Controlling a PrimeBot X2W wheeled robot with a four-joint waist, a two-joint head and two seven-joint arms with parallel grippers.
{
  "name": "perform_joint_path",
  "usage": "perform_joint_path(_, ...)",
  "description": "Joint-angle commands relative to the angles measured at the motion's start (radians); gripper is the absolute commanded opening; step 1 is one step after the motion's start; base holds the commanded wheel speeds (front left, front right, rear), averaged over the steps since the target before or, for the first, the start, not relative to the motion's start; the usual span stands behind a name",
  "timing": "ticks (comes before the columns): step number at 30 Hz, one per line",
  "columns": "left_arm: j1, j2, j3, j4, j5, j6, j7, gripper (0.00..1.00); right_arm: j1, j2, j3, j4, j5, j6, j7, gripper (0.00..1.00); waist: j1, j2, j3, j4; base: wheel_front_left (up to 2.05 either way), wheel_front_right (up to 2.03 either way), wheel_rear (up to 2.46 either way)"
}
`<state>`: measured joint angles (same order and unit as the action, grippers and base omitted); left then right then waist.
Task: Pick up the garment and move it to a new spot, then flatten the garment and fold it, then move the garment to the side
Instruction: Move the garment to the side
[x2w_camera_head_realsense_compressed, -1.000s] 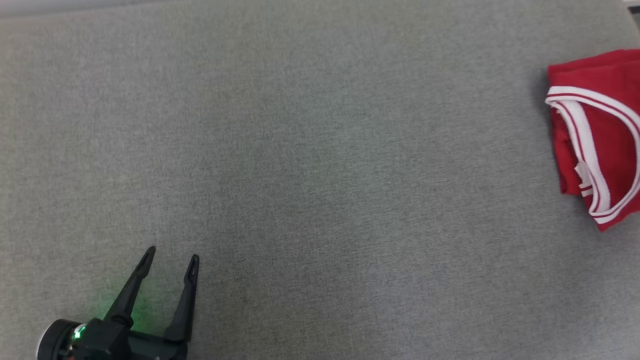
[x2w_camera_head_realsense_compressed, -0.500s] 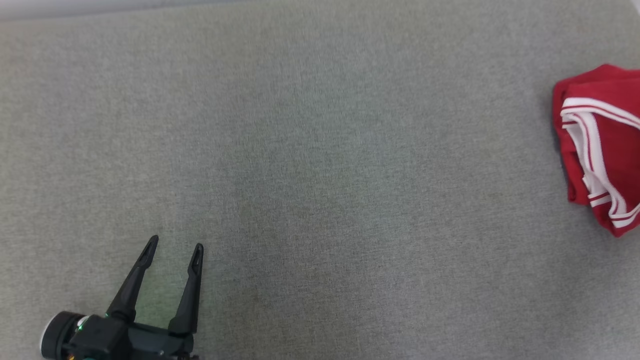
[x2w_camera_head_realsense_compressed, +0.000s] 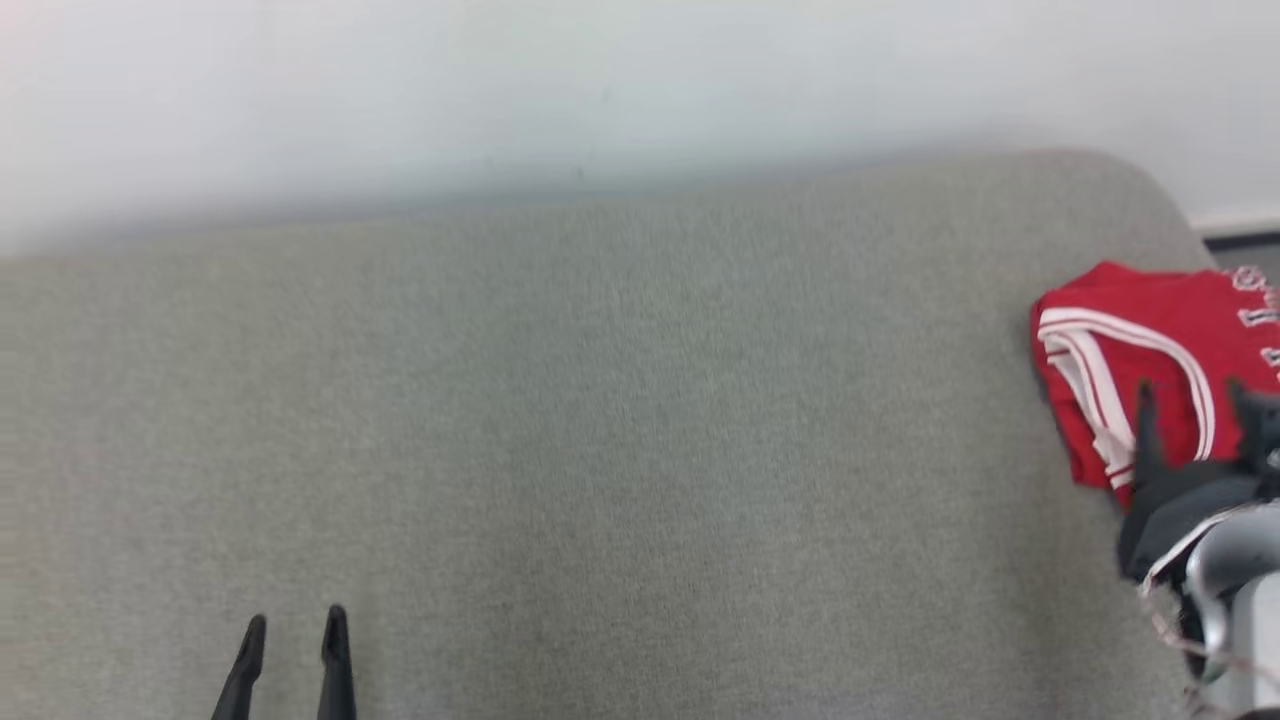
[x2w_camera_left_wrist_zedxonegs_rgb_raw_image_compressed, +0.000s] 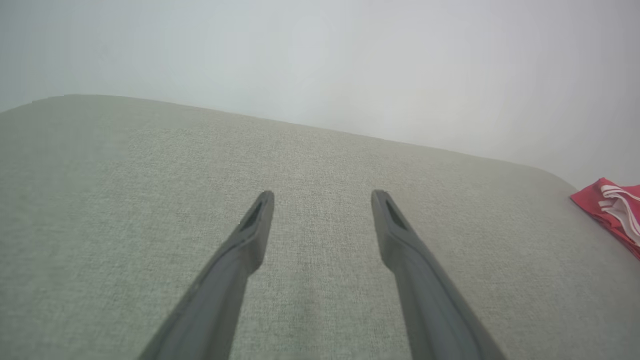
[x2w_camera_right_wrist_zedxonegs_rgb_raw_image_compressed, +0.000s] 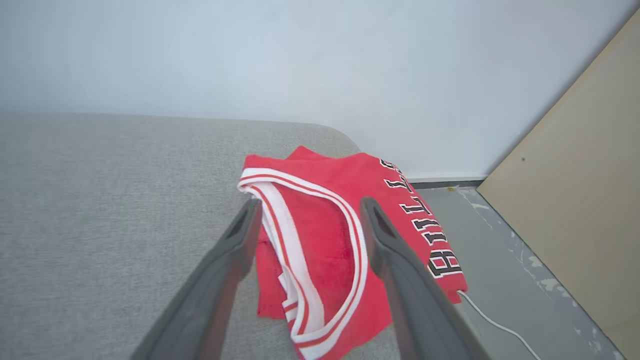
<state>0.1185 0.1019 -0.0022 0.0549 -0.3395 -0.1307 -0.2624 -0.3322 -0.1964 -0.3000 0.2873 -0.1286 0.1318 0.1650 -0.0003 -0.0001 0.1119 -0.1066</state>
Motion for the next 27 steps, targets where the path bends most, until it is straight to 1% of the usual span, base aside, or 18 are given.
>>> perform_joint_path(1,0.013,-0.005,0.011,0.002,0.004,0.003,-0.003,1.0,0.031,0.007,0.018,-0.022,0.02,-0.003,-0.014,1.0,0.0003,0.0001,-0.133,0.026,0.0,0.0,0.0)
perform_joint_path(4,0.022,-0.022,0.039,0.021,0.023,0.008,-0.003,1.0,0.124,0.042,0.07,-0.097,0.078,-0.003,-0.054,1.0,0.0003,0.0001,-0.168,0.05,0.0,0.0,0.0)
perform_joint_path(7,0.026,-0.035,0.06,0.032,0.033,0.012,-0.003,1.0,0.207,0.064,0.114,-0.152,0.121,-0.003,-0.111,1.0,0.0003,0.0001,-0.193,0.074,0.0,0.0,0.0)
perform_joint_path(10,0.036,-0.043,0.071,0.038,0.045,0.01,-0.003,1.0,0.283,0.099,0.116,-0.18,0.152,-0.003,-0.155,1.0,0.0003,0.0001,-0.214,0.092,0.0,0.0,0.0)
perform_joint_path(13,0.055,-0.048,0.085,0.041,0.052,0.009,-0.003,1.0,0.334,0.123,0.119,-0.187,0.173,-0.003,-0.182,1.0,0.0003,0.0001,-0.226,0.097,0.0,0.0,0.0)
perform_joint_path(16,0.068,-0.049,0.092,0.05,0.064,0.007,-0.003,1.0,0.367,0.136,0.148,-0.186,0.17,-0.003,-0.199,1.0,0.0003,0.0001,-0.235,0.096,0.0,0.0,0.0)
perform_joint_path(21,0.092,-0.051,0.086,0.083,0.095,0.004,-0.003,1.0,0.406,0.144,0.171,-0.181,0.172,-0.003,-0.215,1.0,0.0003,0.0001,-0.245,0.09,0.0,0.0,0.0)
perform_joint_path(26,0.103,-0.051,0.089,0.118,0.107,0.002,-0.003,1.0,0.437,0.146,0.193,-0.171,0.187,-0.003,-0.204,1.0,0.0003,0.0001,-0.249,0.086,0.0,0.0,0.0)
perform_joint_path(27,0.103,-0.051,0.088,0.123,0.11,0.002,-0.003,1.0,0.442,0.146,0.194,-0.17,0.175,-0.003,-0.201,1.0,0.0003,0.0001,-0.25,0.086,0.0,0.0,0.0)
